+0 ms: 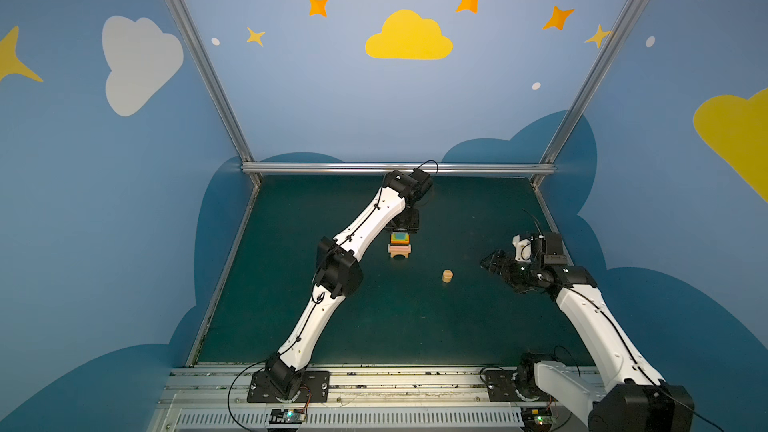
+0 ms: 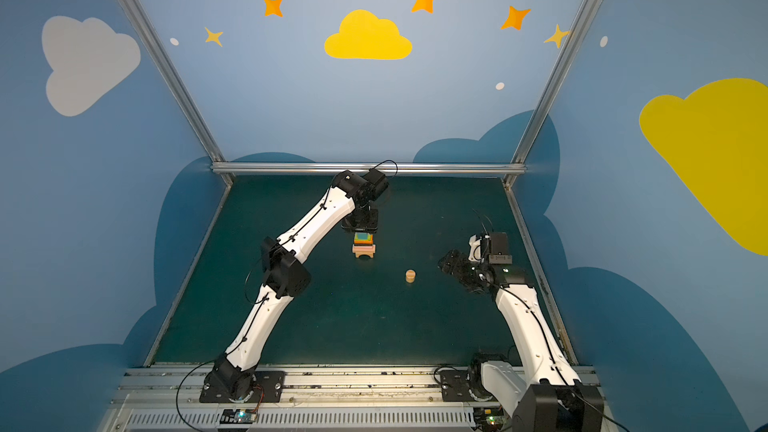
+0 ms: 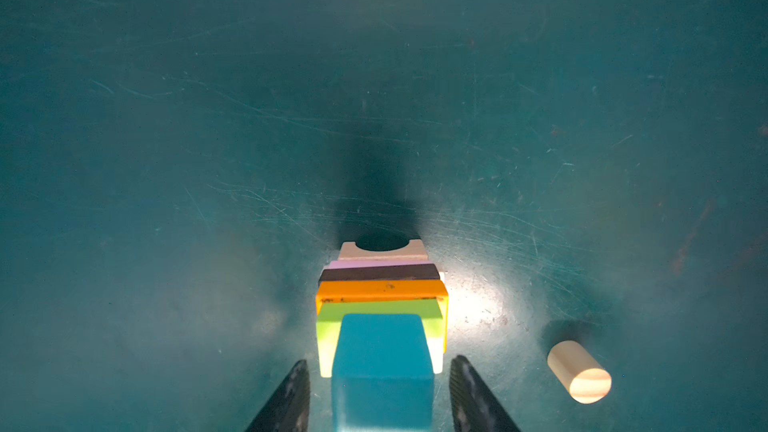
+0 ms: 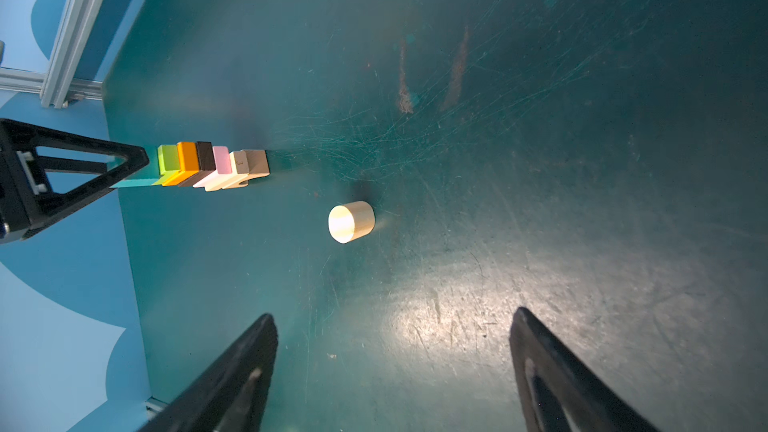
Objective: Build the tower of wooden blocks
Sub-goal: 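Open the left gripper and release the teal cube on the stack, then raise and withdraw the left gripper while the right gripper moves toward the cream cylinder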
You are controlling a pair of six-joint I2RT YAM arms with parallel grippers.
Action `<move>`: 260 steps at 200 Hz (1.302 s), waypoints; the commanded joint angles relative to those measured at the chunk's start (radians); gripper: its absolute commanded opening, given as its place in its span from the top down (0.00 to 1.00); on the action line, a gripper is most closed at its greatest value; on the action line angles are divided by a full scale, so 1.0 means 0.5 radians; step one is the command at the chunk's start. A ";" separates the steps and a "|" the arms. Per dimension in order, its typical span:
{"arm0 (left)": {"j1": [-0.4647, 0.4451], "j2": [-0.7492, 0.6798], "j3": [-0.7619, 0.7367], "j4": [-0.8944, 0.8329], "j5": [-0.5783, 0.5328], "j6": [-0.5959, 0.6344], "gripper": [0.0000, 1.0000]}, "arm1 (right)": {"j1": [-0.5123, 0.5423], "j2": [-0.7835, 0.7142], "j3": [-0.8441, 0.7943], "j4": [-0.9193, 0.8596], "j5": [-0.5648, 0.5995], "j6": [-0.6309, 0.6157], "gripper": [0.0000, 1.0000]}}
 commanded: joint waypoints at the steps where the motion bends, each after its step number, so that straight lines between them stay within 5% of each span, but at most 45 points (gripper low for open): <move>1: 0.000 0.022 0.031 -0.019 -0.035 -0.011 0.43 | -0.008 -0.013 -0.028 0.003 -0.007 0.000 0.14; 50: 0.011 -0.048 0.031 0.006 -0.035 -0.015 0.36 | -0.008 -0.039 -0.026 -0.013 -0.007 0.004 0.14; 72: 0.019 -0.096 0.031 0.030 -0.020 -0.016 0.26 | -0.008 -0.054 -0.021 -0.019 -0.007 0.008 0.14; 174: 0.109 -0.465 0.031 0.160 0.036 0.038 0.23 | 0.001 -0.125 0.026 -0.021 -0.104 0.079 0.16; 199: 0.117 -0.597 0.009 0.158 -0.005 0.066 0.25 | 0.025 -0.128 0.039 0.020 -0.150 0.131 0.23; 228: 0.117 -0.790 -0.163 0.158 -0.060 0.107 0.29 | 0.103 -0.106 0.071 0.031 -0.138 0.184 0.34; 260: 0.120 -1.105 -0.612 0.355 -0.084 0.168 0.29 | 0.253 -0.048 0.138 -0.010 -0.017 0.219 0.34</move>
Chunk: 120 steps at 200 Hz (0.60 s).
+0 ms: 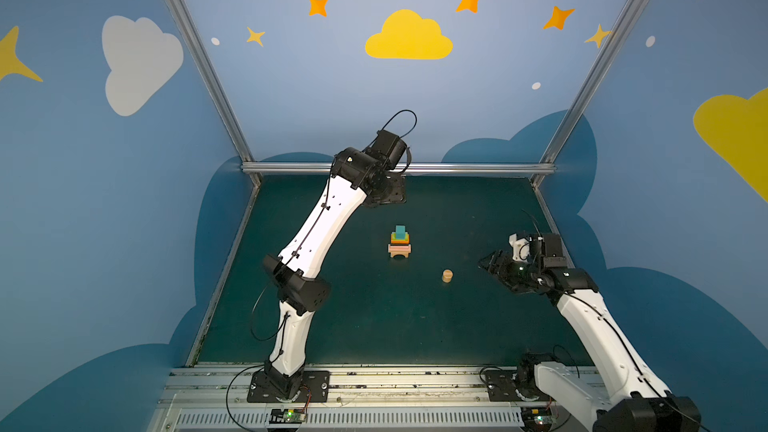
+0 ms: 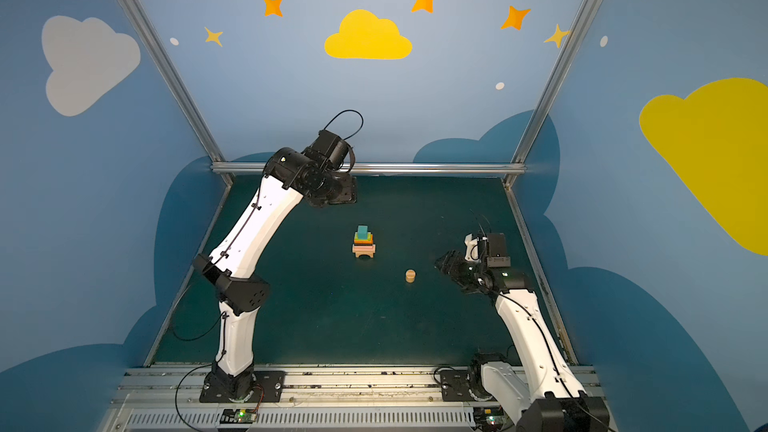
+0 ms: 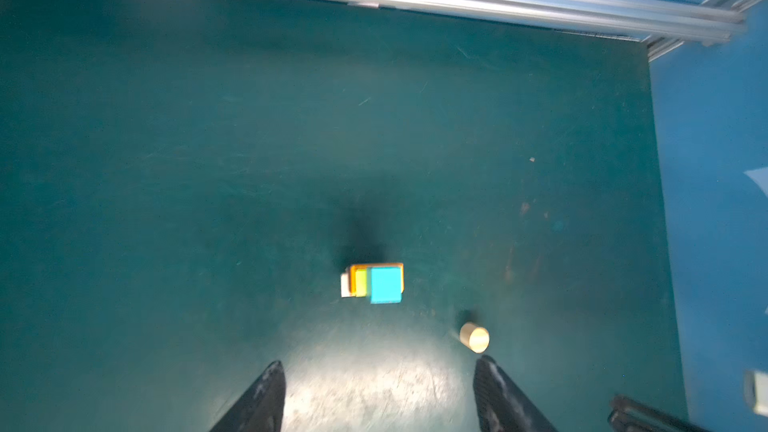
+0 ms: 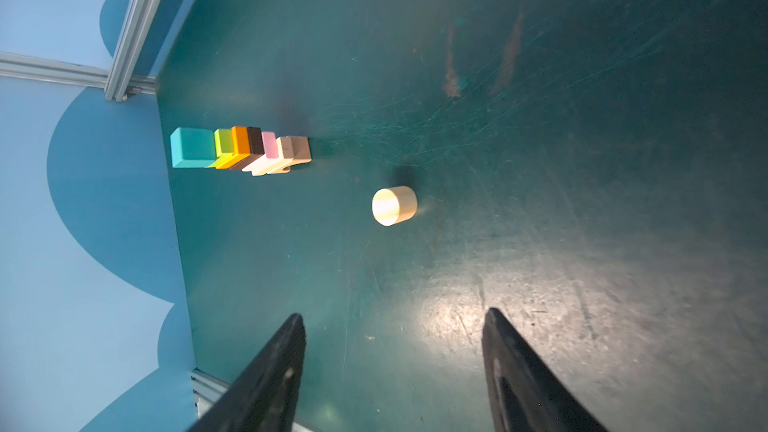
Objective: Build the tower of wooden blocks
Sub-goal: 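Raise and withdraw the left gripper while the right gripper moves toward the cream cylinder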
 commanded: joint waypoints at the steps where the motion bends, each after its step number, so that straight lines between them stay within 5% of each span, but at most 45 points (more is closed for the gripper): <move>1: 0.004 -0.185 -0.267 0.132 -0.055 0.079 0.29 | 0.094 0.036 0.110 -0.020 0.080 0.045 0.34; 120: 0.201 -1.627 -2.021 1.123 -0.072 0.303 0.19 | 0.533 0.407 0.440 -0.243 0.465 0.030 0.30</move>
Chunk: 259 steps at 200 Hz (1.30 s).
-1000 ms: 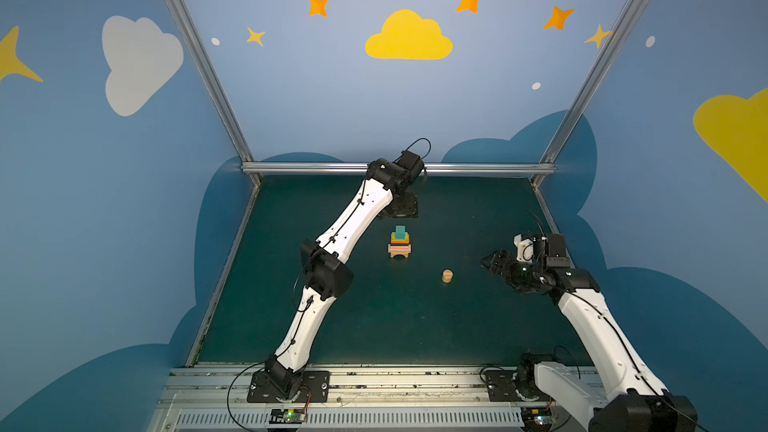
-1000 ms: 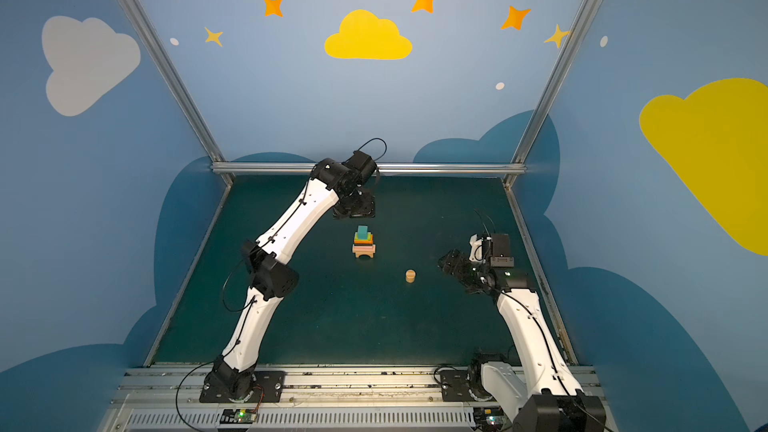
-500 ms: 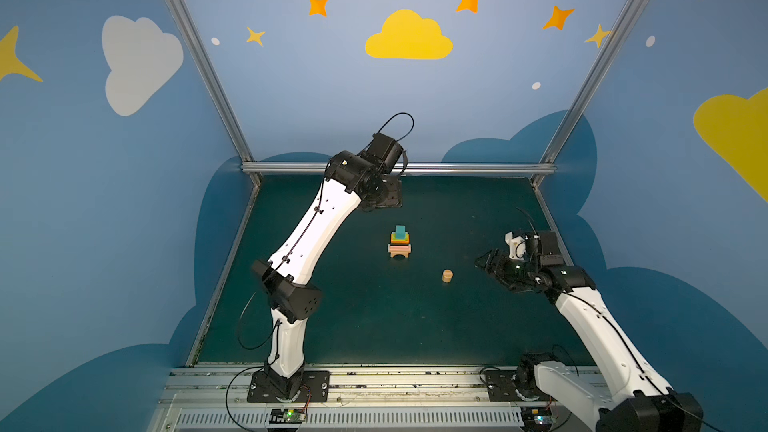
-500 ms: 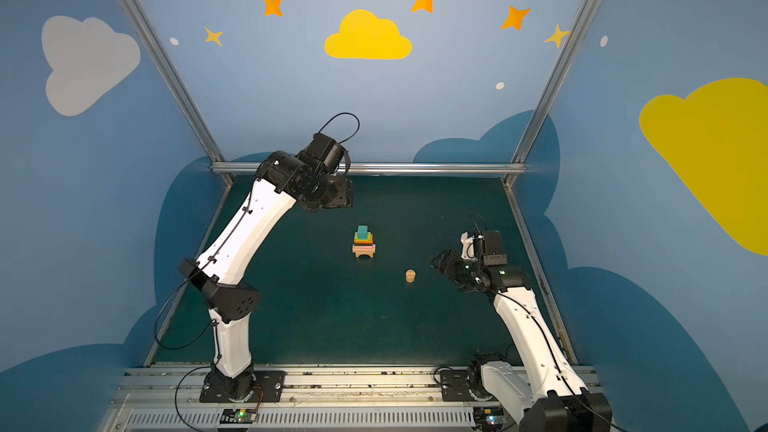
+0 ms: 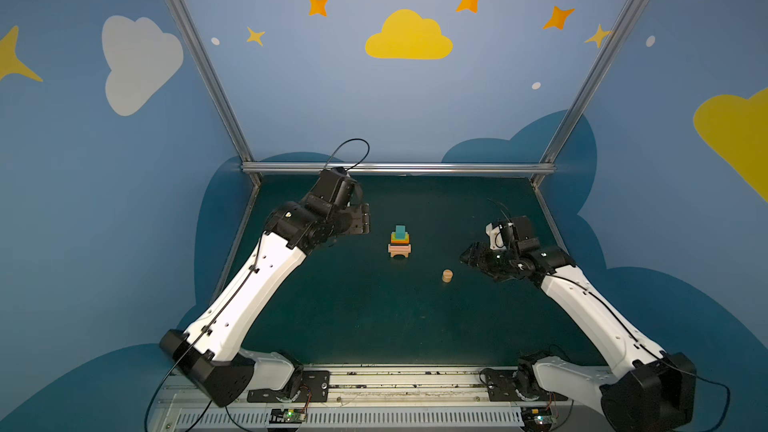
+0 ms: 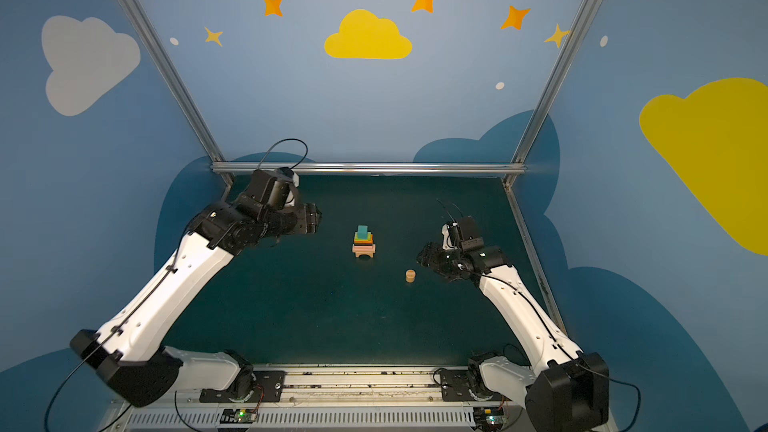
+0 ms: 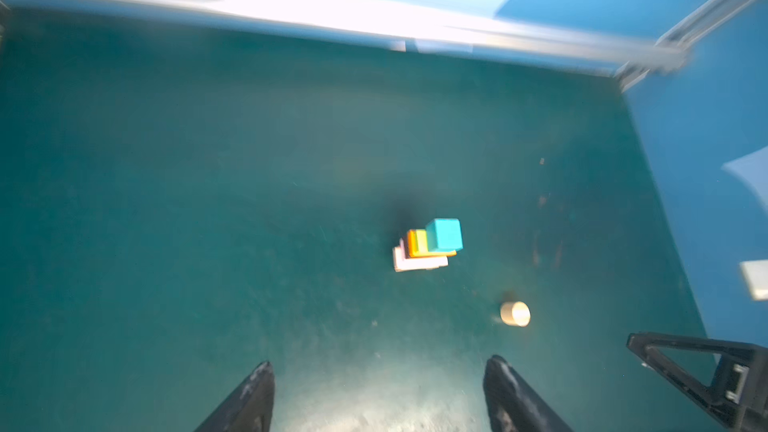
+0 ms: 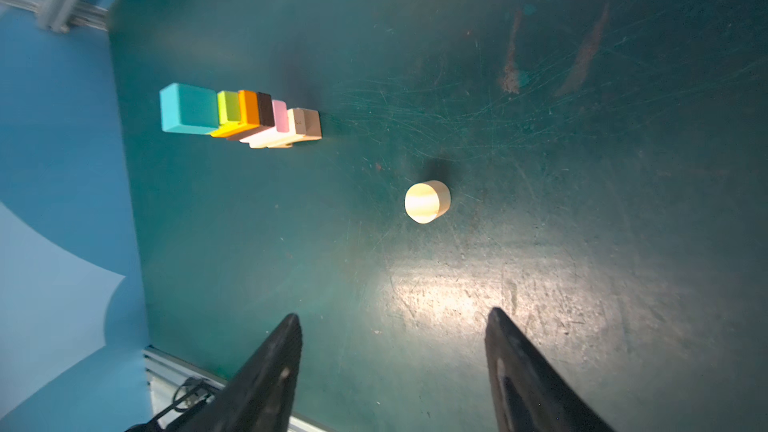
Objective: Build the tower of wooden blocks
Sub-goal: 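Raise and withdraw the left gripper while the right gripper moves toward the cream cylinder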
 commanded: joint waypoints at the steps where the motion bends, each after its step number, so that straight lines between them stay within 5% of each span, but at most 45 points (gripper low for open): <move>1: 0.044 -0.198 -0.170 0.228 -0.025 0.112 0.19 | 0.057 0.054 0.085 -0.127 0.124 -0.023 0.30; 102: 0.107 -0.784 -0.926 0.593 -0.112 0.385 0.07 | 0.258 0.420 0.284 -0.288 0.348 -0.070 0.24; 162: 0.129 -0.937 -1.054 0.539 -0.264 0.406 0.04 | 0.325 0.732 0.492 -0.369 0.429 -0.150 0.23; 259: 0.272 -1.054 -1.190 0.614 -0.132 0.370 0.02 | 0.458 1.165 0.693 -0.416 0.564 -0.193 0.23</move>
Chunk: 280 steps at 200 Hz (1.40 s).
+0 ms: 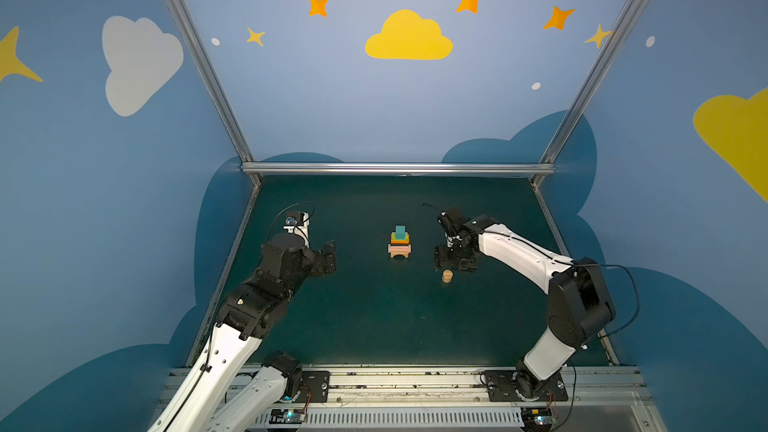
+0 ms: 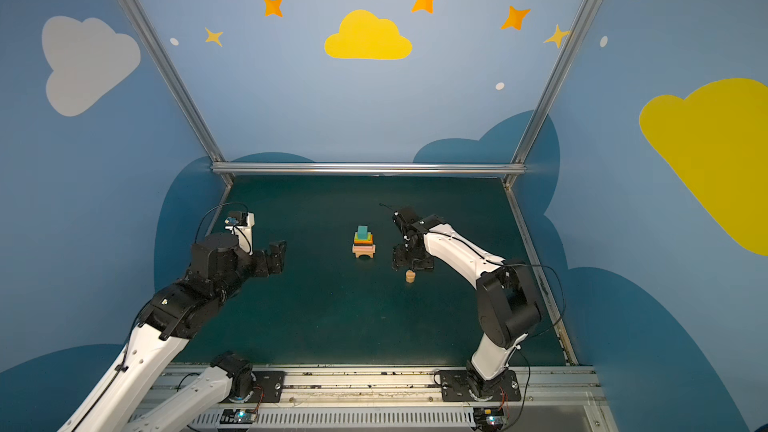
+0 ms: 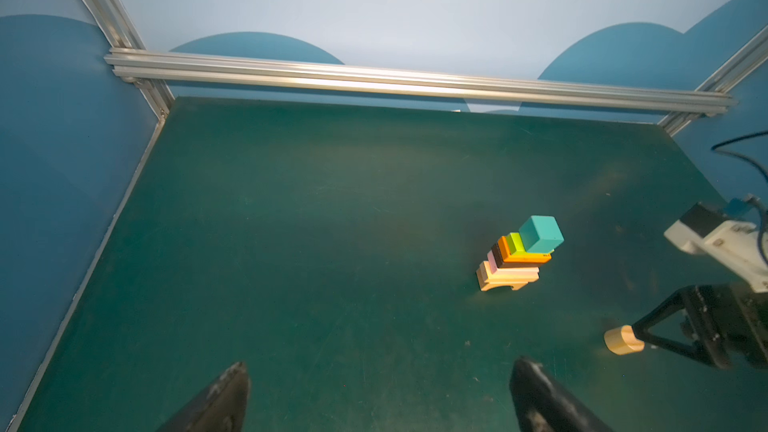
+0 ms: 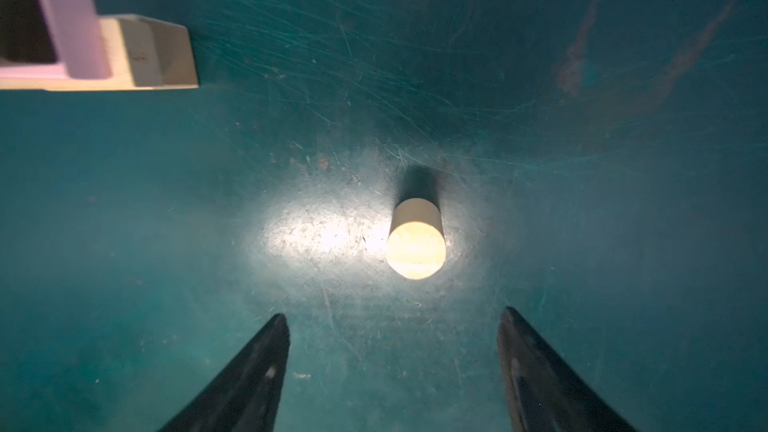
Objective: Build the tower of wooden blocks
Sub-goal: 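Raise and withdraw the left gripper while the right gripper moves toward the cream cylinder, then lower the right gripper around the cream cylinder and close on it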
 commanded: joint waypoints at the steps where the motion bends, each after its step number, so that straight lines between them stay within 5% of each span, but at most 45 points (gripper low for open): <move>1: 0.037 -0.007 -0.014 0.037 0.048 -0.007 0.02 | 0.016 0.078 0.060 -0.055 0.061 -0.017 0.23; 132: 0.205 0.055 -0.023 0.061 0.197 -0.047 0.02 | 0.026 0.277 0.078 -0.003 0.122 -0.029 0.25; 280: 0.268 0.064 -0.029 0.082 0.280 -0.071 0.02 | -0.026 0.238 -0.089 0.142 0.034 0.026 0.46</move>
